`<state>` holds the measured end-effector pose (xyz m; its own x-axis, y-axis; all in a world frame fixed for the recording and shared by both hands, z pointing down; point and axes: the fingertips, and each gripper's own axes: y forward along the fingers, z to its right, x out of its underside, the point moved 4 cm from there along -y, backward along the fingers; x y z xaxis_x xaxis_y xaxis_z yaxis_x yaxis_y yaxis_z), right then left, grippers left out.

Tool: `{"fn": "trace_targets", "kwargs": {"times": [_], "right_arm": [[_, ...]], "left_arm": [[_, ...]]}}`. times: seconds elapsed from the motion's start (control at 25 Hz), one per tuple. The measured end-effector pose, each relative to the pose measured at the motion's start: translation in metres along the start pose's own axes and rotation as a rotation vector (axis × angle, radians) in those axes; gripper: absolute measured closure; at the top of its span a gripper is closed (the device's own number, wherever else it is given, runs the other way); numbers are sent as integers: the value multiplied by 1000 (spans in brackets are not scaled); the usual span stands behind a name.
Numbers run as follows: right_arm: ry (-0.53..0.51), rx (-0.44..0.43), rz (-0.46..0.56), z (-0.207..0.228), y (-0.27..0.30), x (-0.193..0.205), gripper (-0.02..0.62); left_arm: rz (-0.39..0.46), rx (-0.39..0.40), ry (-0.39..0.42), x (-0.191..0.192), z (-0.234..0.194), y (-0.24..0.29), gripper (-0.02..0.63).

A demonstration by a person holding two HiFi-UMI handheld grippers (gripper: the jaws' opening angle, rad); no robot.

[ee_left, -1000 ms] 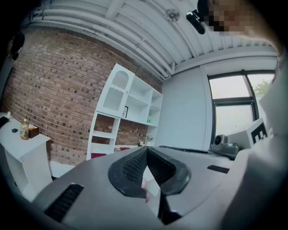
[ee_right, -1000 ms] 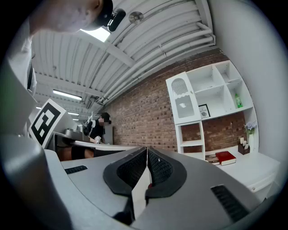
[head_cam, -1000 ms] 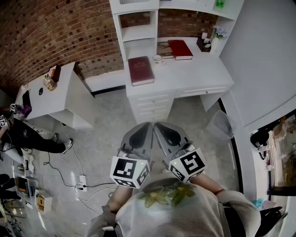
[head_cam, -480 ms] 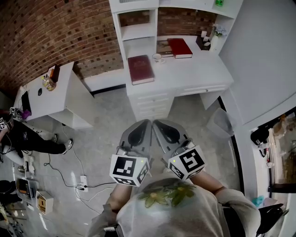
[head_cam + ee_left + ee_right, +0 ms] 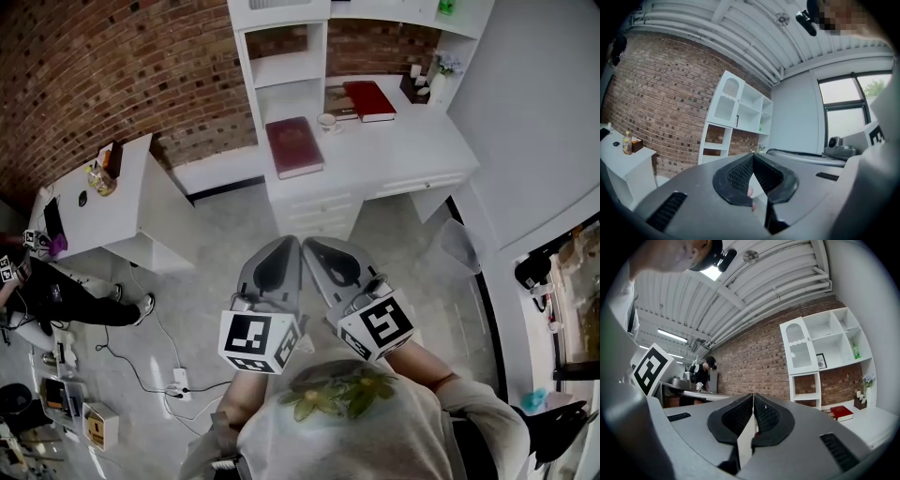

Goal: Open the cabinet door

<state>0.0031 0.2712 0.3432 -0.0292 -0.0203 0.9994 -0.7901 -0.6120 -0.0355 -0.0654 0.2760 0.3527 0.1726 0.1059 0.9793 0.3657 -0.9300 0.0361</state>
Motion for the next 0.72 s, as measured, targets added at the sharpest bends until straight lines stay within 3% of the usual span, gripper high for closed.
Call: {"fn": "trace_targets", "kwargs": {"times": [0.36, 0.72], "right_arm": [[-2, 74, -12, -9, 30, 9, 571], [60, 91, -46, 9, 45, 21, 571]], "left_arm": [[-18, 62, -8, 4, -35, 6, 597], [-53, 87, -33, 13, -47, 27, 597]]}}
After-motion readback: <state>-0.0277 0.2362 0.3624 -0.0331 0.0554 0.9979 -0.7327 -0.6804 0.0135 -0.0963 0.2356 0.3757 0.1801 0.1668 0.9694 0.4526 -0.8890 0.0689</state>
